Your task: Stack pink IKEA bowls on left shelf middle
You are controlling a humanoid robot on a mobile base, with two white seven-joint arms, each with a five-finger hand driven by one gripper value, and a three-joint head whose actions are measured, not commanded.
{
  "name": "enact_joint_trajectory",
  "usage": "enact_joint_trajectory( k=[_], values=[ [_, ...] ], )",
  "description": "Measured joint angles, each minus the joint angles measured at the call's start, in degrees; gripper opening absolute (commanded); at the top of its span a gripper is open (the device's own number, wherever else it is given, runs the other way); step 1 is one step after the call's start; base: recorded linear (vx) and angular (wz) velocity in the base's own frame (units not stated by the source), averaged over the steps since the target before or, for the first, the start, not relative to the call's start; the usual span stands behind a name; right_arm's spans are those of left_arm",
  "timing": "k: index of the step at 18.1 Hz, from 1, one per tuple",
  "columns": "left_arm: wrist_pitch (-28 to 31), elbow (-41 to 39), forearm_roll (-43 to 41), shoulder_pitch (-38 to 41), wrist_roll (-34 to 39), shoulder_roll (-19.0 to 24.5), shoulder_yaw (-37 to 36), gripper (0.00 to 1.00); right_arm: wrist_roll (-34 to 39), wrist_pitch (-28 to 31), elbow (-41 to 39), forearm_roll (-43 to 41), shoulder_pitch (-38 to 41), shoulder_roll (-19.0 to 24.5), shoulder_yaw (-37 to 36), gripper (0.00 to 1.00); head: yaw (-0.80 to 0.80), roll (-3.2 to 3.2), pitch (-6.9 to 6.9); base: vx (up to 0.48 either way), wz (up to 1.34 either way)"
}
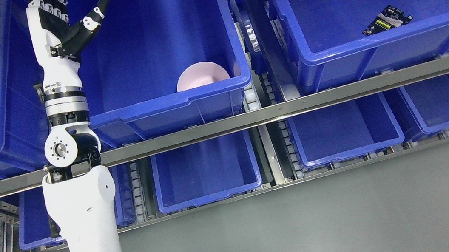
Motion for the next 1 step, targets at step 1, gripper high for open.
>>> enact_joint_trajectory(
  k=[1],
  values=[
    [0.01, -0.32, 0.01, 0.13, -0.02, -0.02, -0.1, 1.0, 0.0, 0.0, 0.0, 0.0, 0.0, 0.0, 0.0, 1.0, 0.0, 0.0, 0.0, 0.0, 0.0]
  ],
)
